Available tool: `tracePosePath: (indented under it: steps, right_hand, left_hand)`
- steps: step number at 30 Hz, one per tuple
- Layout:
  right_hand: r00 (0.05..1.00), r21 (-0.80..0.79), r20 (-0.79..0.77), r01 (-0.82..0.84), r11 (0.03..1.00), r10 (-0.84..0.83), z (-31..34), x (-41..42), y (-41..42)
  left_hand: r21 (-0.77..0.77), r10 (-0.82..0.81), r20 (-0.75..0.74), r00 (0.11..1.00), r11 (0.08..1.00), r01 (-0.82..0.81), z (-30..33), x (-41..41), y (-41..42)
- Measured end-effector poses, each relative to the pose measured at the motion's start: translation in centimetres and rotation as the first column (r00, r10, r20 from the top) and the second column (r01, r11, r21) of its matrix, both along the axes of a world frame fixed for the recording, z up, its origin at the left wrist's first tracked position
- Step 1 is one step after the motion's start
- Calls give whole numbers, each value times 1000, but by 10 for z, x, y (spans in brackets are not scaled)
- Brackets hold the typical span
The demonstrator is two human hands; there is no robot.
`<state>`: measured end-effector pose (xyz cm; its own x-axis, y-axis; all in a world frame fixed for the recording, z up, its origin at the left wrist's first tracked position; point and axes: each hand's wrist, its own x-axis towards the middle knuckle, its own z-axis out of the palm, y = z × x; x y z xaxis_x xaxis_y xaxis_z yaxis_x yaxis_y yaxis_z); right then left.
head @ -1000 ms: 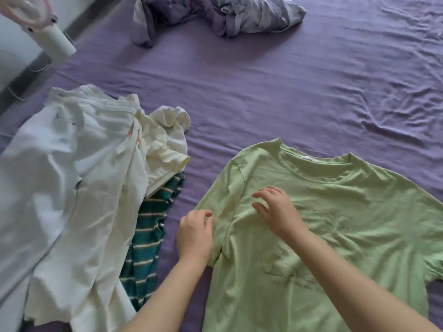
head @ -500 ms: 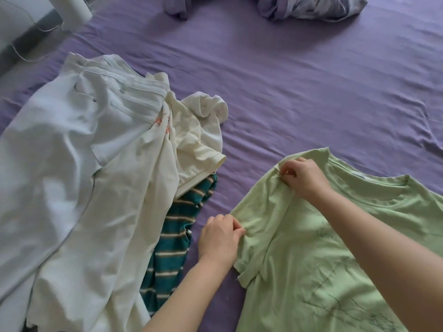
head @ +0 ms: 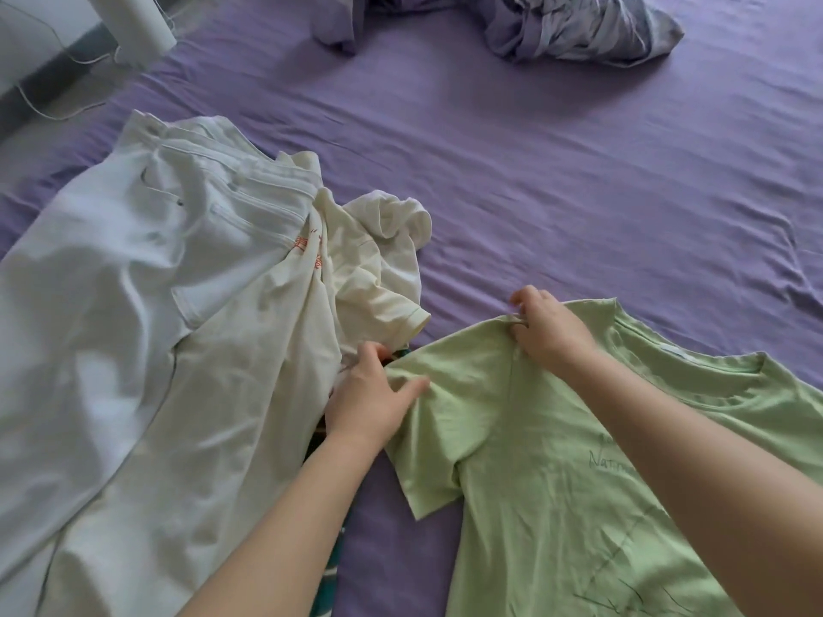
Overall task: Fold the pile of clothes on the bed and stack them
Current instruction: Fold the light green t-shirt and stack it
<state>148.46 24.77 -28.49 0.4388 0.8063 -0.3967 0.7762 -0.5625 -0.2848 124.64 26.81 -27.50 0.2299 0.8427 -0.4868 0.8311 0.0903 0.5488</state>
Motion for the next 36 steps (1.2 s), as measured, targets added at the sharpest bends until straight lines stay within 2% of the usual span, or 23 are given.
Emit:
tracePosePath:
  steps: [1, 3, 5, 6, 9, 12, 13, 15, 18, 21, 24, 26, 29, 32, 36]
  right_hand:
    - [1000, -15, 5, -4, 1000, 4, -1, 3, 0]
    - [992, 59, -58, 114, 992, -110, -2, 8, 2]
    - [949, 166, -187, 285, 944, -254, -2, 9, 3]
    - [935, 193, -229, 316, 929, -270, -1, 7, 1]
    - [920, 254, -345, 282, 925, -186, 8, -18, -18]
    - [944, 347, -324, 171, 922, -54, 12, -57, -62]
    - [951, 371, -310, 146, 917, -26, 11, -70, -81]
    - [961, 375, -278, 113, 920, -5, 6, -97, -118]
    - [976, 339, -219, 77, 937, -1, -3, -121, -159]
    - [981, 303, -194, 86, 949, -27, -9, -126, -175]
    - [982, 278, -186, 72, 958, -20, -11, -126, -177]
    - [986, 260, -165, 53, 964, -10, -11, -126, -175]
    - [997, 218, -73, 36, 975, -20, -6, -134, -185]
    - [999, 174, 39, -24, 984, 17, 0, -149, -204]
    - [997, 163, 29, -82, 983, 78, 9, -168, -245]
  left_hand:
    - [4, -52, -16, 999, 999, 52, 0, -2, -1]
    - [-3, -14, 104, 994, 1000, 15, 8, -6, 7]
    - [109, -3, 174, 985, 994, -16, 16, -8, 25]
    - [162, -36, 166, 986, 987, 9, 19, -7, 34]
    - [207, -87, 79, 993, 976, 69, 26, -5, 36]
    - [351, 103, 110, 989, 927, -135, 26, -13, -3]
    - [335, 182, 164, 969, 914, -228, 25, -16, -21]
    - [155, 311, 205, 928, 926, -345, 19, -21, -53]
    - [-90, 391, 117, 913, 920, -382, 3, -25, -77]
    - [-205, 498, 161, 852, 861, -465, -6, -22, -75]
    - [-222, 573, 245, 782, 818, -530, -7, -21, -72]
    - [-115, 590, 310, 746, 802, -586, -5, -30, -65]
    - [68, 493, 283, 822, 845, -530, -2, -50, -57]
    - [54, 444, 259, 858, 880, -472, -2, -57, -63]
    - [-44, 451, 250, 857, 889, -456, 1, -53, -114]
